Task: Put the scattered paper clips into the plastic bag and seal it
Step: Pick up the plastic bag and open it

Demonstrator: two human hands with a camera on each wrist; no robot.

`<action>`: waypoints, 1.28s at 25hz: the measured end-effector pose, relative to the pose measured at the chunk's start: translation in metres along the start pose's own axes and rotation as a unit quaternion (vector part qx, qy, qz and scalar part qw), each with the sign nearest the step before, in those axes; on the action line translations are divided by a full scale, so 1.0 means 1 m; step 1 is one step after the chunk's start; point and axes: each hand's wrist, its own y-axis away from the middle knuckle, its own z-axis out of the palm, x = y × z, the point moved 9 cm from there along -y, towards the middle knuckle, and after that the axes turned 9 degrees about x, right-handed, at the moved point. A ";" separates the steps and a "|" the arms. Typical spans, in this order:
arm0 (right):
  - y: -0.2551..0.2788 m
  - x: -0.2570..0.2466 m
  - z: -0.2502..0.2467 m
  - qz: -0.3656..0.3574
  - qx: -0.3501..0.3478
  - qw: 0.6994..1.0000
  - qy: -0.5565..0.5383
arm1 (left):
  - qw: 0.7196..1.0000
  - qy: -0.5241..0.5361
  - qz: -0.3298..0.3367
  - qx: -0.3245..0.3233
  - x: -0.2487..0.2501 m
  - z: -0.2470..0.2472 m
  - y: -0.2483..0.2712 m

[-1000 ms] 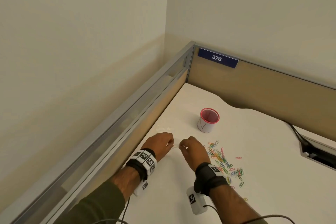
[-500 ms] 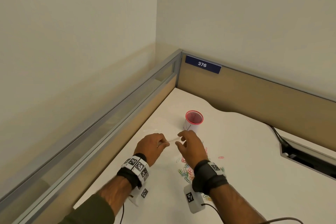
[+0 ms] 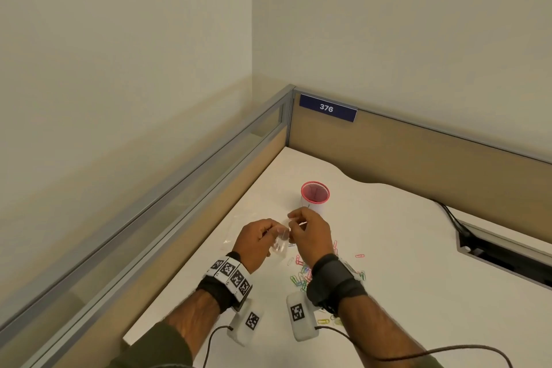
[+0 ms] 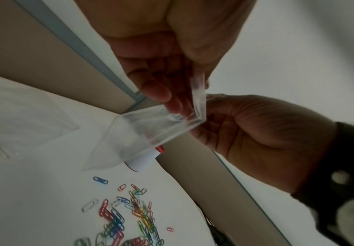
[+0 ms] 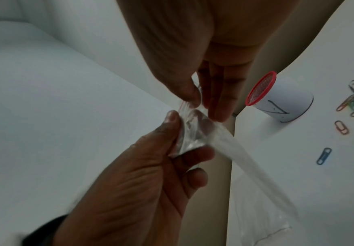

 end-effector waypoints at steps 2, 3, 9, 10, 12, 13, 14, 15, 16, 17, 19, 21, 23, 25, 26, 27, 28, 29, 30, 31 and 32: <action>0.001 -0.001 -0.004 0.019 0.023 0.999 -0.021 | 1.000 0.002 -0.012 0.015 -0.001 -0.002 -0.004; 0.002 -0.001 -0.004 0.025 0.033 0.999 -0.029 | 0.999 -0.005 -0.019 0.035 -0.001 -0.004 -0.007; 0.005 -0.014 0.020 -0.029 -0.060 0.998 0.023 | 0.991 0.044 -0.074 0.098 -0.011 -0.017 -0.022; 0.005 -0.017 0.022 -0.038 -0.073 0.996 0.025 | 0.992 0.048 -0.073 0.094 -0.012 -0.019 -0.025; 0.004 -0.020 0.028 -0.044 -0.082 0.995 0.033 | 0.994 0.036 -0.062 0.081 -0.014 -0.021 -0.031; 0.002 -0.019 0.031 -0.047 -0.076 0.995 0.045 | 0.995 0.029 -0.057 0.076 -0.015 -0.021 -0.033; 0.001 -0.019 0.033 -0.051 -0.067 0.995 0.058 | 0.996 0.025 -0.054 0.072 -0.016 -0.020 -0.034; -0.001 -0.018 0.035 -0.053 -0.055 0.995 0.071 | 0.996 0.025 -0.054 0.067 -0.016 -0.020 -0.035; -0.003 -0.017 0.035 -0.052 -0.043 0.995 0.079 | 0.997 0.025 -0.054 0.057 -0.017 -0.018 -0.037; -0.006 -0.015 0.035 -0.049 -0.033 0.995 0.084 | 0.997 0.021 -0.052 0.044 -0.017 -0.017 -0.038; -0.010 -0.012 0.035 -0.050 -0.029 0.992 0.110 | 0.999 0.003 -0.040 0.023 -0.017 -0.014 -0.039; -0.015 -0.006 0.031 -0.038 -0.008 0.989 0.145 | 0.999 -0.035 -0.028 0.021 -0.015 -0.014 -0.041; -0.019 0.003 0.020 0.004 0.043 0.986 0.161 | 0.994 -0.101 -0.015 0.035 -0.015 -0.016 -0.044; -0.019 0.012 0.016 0.039 0.059 0.983 0.169 | 0.989 -0.142 0.000 0.035 -0.015 -0.017 -0.049; -0.019 0.014 0.021 0.045 0.038 0.984 0.168 | 0.988 -0.149 0.011 0.028 -0.014 -0.015 -0.051; -0.018 0.016 0.029 0.044 0.003 0.984 0.170 | 0.988 -0.152 0.026 0.015 -0.013 -0.010 -0.053; -0.015 0.017 0.037 0.043 -0.031 0.983 0.176 | 0.987 -0.155 0.039 -0.004 -0.012 -0.004 -0.054; -0.015 0.018 0.041 0.042 -0.044 0.981 0.182 | 0.986 -0.156 0.052 -0.021 -0.012 0.001 -0.054; -0.016 0.019 0.039 0.045 -0.034 0.981 0.184 | 0.986 -0.154 0.061 -0.031 -0.012 0.004 -0.054; -0.019 0.020 0.034 0.050 -0.009 0.983 0.179 | 0.988 -0.137 0.066 -0.032 -0.012 0.002 -0.054; -0.023 0.023 0.028 0.059 0.014 0.984 0.168 | 0.992 -0.103 0.066 -0.027 -0.014 -0.003 -0.056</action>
